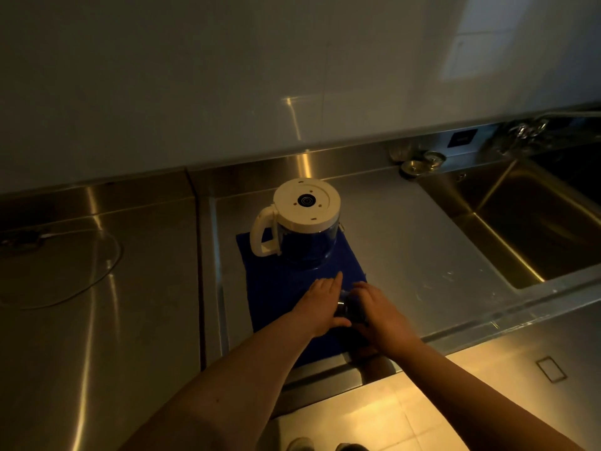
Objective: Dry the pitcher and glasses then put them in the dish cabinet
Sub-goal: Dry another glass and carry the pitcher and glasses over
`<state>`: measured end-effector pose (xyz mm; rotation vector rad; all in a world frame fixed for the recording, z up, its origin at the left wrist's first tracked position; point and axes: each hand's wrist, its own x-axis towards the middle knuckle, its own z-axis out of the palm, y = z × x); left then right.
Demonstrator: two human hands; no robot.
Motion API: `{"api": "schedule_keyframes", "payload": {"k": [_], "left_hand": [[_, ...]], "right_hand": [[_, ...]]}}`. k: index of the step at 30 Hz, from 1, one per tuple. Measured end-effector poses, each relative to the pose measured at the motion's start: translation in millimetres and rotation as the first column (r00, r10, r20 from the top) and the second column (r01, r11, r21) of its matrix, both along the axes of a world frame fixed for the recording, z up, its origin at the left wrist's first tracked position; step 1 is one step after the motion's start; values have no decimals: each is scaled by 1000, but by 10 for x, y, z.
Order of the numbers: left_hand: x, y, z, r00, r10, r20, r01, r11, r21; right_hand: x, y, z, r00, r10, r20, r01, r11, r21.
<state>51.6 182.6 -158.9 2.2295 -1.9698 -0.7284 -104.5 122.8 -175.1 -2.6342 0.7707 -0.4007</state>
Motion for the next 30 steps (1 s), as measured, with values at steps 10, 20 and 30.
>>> {"api": "schedule_keyframes", "payload": {"k": [10, 20, 30], "left_hand": [[178, 235, -138, 941, 211, -266, -209, 977, 37], [248, 219, -65, 965, 110, -237, -138, 985, -107], [410, 179, 352, 994, -110, -21, 107, 986, -127]], "right_hand": [[149, 143, -35, 995, 14, -96, -11, 1000, 23], [124, 120, -8, 995, -4, -104, -5, 996, -84], [44, 139, 96, 993, 114, -44, -120, 977, -179]]}}
